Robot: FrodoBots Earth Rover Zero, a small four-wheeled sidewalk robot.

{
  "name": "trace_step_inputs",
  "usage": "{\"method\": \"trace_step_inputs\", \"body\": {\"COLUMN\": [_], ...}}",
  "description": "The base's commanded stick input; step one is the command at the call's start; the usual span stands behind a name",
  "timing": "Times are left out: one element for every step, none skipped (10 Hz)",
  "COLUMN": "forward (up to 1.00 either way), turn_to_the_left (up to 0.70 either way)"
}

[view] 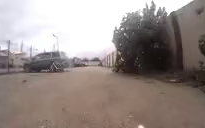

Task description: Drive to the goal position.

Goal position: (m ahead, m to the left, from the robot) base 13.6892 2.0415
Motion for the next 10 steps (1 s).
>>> {"method": "trace_step_inputs", "body": {"forward": [1.00, 1.00, 1.00, 1.00, 1.00, 1.00, 1.00, 1.00, 1.00, 1.00], "turn_to_the_left": [0.00, 0.00, 0.00, 0.00, 0.00, 0.00, 0.00, 0.00, 0.00, 0.00]}}
